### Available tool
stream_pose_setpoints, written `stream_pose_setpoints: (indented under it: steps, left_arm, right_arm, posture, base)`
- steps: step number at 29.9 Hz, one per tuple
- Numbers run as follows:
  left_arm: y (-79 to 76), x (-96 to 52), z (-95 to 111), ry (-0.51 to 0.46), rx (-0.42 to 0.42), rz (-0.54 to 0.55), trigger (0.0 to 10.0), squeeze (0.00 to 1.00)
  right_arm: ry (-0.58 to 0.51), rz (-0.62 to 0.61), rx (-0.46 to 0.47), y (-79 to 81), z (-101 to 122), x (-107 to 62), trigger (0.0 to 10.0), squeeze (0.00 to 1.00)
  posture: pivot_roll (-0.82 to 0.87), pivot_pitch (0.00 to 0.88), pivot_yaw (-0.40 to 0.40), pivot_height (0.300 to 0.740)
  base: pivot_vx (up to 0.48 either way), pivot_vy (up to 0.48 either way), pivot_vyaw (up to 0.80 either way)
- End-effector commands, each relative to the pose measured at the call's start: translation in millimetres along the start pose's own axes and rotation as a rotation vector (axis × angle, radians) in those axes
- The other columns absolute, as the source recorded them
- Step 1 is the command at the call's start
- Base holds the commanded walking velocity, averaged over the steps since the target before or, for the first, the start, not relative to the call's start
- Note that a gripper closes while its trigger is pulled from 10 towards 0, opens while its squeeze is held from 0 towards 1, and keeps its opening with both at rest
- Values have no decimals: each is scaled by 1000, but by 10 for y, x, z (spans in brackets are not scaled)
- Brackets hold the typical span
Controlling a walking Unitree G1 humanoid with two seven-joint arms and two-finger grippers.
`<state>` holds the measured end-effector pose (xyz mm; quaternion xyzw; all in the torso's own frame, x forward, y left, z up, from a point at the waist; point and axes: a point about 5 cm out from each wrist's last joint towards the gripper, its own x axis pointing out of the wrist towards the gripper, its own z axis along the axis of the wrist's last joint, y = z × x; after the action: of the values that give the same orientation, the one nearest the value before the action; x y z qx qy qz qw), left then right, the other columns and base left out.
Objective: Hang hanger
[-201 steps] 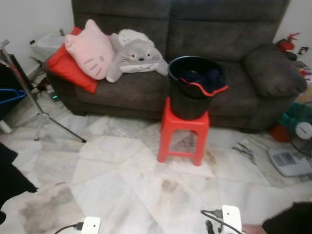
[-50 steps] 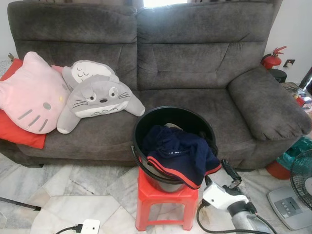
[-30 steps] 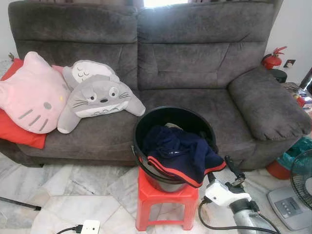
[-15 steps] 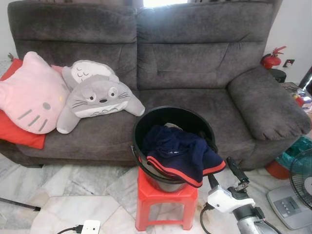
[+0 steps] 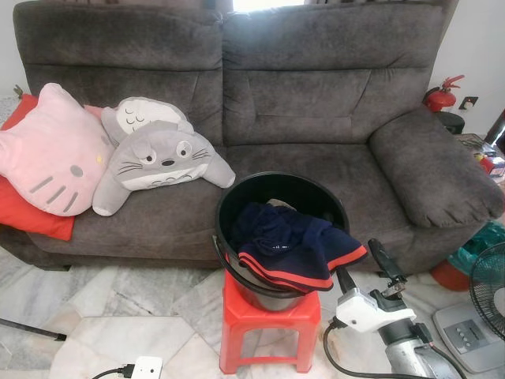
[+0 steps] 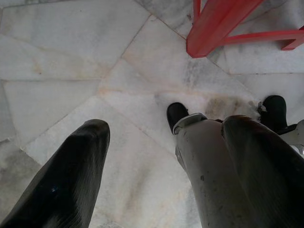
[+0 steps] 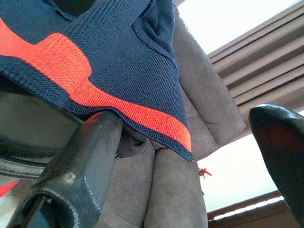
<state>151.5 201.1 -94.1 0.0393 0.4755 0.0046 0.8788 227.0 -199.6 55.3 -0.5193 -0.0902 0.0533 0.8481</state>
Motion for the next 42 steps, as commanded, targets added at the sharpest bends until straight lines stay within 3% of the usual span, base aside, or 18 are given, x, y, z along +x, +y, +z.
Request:
stream_pose_setpoints:
  steps: [1,10,20,28,36,42]
  left_arm:
    - [-2,-7,-43,20,13,-1,10000,0]
    - [-6,-7,-44,19,9,1,10000,0]
    - [-12,-4,-32,15,11,3,10000,0]
    - [-19,-2,-27,14,12,2,10000,0]
    - [-11,-3,-30,15,10,6,10000,0]
    - [-7,-4,-33,16,9,8,10000,0]
  right_arm:
    - [-2,-17,1,-66,10,26,10000,0]
    - [-6,-28,11,-81,25,28,10000,0]
    - [-17,-116,-11,-212,24,63,10000,0]
    - [10,-54,7,-106,-8,88,10000,0]
    - [-12,-101,4,-174,32,183,10000,0]
    - [66,-51,7,-86,-78,206,10000,0]
  posture:
    - [-126,0,7,740]
    - [-124,0,4,740]
    - [-125,0,5,740]
    - [-125,0,5,740]
    - [-123,0,5,740]
    - [-117,0,2,740]
  base:
    - [0,0,0]
    - [0,0,0]
    - [0,0,0]
    - [0,0,0]
    - [0,0,0]
    - [0,0,0]
